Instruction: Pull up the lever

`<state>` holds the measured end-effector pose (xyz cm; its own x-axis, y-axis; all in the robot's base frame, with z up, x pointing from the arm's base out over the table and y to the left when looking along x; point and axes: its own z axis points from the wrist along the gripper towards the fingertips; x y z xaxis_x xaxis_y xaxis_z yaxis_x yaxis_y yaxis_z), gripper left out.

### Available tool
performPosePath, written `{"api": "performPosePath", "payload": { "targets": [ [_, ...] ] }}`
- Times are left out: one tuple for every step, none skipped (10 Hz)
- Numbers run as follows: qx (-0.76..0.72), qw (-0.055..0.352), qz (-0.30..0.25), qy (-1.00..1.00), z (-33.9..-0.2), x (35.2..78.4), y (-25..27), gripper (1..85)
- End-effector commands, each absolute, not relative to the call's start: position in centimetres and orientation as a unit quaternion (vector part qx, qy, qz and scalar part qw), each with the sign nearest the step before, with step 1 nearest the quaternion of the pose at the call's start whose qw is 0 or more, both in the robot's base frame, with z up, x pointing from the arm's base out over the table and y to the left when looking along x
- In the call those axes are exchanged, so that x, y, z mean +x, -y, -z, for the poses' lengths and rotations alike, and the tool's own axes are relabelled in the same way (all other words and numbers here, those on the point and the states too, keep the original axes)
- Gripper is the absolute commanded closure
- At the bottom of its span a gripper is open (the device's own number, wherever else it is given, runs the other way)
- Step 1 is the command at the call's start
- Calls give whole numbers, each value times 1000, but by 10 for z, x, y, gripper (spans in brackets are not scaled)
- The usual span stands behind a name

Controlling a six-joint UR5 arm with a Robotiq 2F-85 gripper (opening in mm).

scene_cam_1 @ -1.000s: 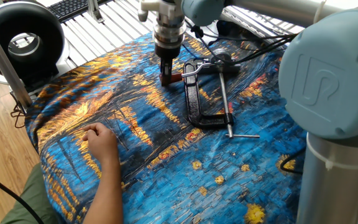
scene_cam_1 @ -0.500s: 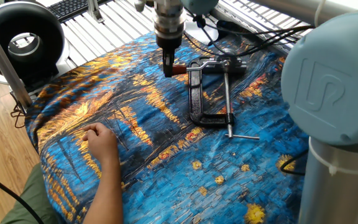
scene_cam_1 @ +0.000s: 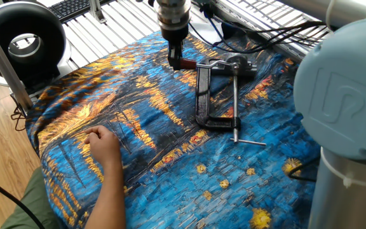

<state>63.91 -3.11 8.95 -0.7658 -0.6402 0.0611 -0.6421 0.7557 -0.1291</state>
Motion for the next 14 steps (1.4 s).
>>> {"api": "performPosePath", "payload": {
  "targets": [
    [315,20,-88,945,-105,627,39,847],
    [306,28,-97,947,-109,621,44,847],
    [301,33,-103,948,-113,616,47,847],
    [294,40,-109,949,-116,610,48,847],
    [287,49,-120,949,-121,606,51,847],
    [279,56,-126,950,-125,602,51,847],
    [274,61,-128,951,-126,598,52,847],
    [271,67,-134,951,-128,595,56,847],
    [268,73,-139,951,-129,592,59,847],
    [264,78,-143,951,-131,590,62,847],
    [261,83,-153,949,-134,587,65,847],
    [257,89,-161,949,-138,584,67,847],
    [253,93,-169,948,-141,582,68,847],
    [250,95,-174,948,-144,579,68,847]
  ]
}}
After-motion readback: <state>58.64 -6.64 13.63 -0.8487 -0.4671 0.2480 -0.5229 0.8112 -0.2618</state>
